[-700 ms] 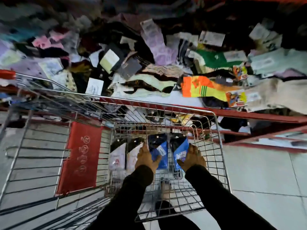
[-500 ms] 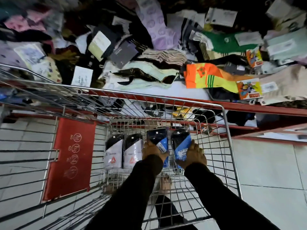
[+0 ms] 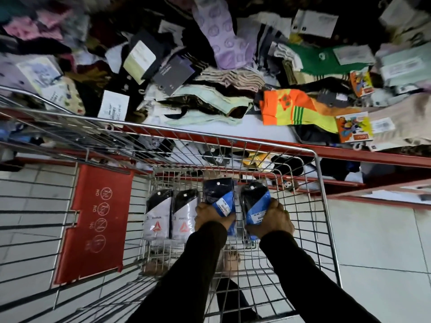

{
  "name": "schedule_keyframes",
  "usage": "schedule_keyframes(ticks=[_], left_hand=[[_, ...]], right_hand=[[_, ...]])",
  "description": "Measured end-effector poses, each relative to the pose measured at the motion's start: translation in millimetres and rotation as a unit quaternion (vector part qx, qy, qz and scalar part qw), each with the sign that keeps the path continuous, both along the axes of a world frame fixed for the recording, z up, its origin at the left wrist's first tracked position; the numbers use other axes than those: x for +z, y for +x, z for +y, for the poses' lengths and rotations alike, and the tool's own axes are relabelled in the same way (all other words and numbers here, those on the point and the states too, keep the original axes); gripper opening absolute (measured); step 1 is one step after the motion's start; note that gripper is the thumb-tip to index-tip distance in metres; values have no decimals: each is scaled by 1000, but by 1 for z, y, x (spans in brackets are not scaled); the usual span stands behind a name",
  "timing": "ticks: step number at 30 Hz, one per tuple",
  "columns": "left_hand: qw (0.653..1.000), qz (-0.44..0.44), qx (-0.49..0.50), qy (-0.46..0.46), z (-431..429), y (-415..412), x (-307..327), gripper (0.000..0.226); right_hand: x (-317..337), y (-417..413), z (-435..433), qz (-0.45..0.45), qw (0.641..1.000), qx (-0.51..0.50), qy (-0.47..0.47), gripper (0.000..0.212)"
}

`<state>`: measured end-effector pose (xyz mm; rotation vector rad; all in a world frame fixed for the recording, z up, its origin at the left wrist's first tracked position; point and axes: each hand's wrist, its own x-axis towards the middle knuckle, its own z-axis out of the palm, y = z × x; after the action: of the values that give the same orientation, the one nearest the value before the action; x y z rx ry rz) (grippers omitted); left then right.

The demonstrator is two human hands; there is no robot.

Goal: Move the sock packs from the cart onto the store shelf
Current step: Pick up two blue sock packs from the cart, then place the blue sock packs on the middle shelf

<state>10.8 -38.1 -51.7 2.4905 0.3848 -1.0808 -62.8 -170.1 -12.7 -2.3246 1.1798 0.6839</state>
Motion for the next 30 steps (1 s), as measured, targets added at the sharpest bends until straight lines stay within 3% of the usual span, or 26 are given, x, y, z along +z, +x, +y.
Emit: schedule_keyframes(ticks=[7,17,20,24,30], left_hand=[[997,-76,16,-15,18,2,67,108],[966,-243,-34,-77,41,2,203,55],[959,-275,-35,-68,43,6,238,82],[939,-335,-37,-70,48,13,284,86],[904,-407,-20,-129,42,32,341,106]], right_hand=[[57,3,3,-55,998,3,-36,106],[168,3,9,-199,972,66,-108,114],[198,3,7,-247,958,82,-124,113],[241,5,2,-304,937,87,-150,120],[299,20,-10,-414,888,64,-189,112]])
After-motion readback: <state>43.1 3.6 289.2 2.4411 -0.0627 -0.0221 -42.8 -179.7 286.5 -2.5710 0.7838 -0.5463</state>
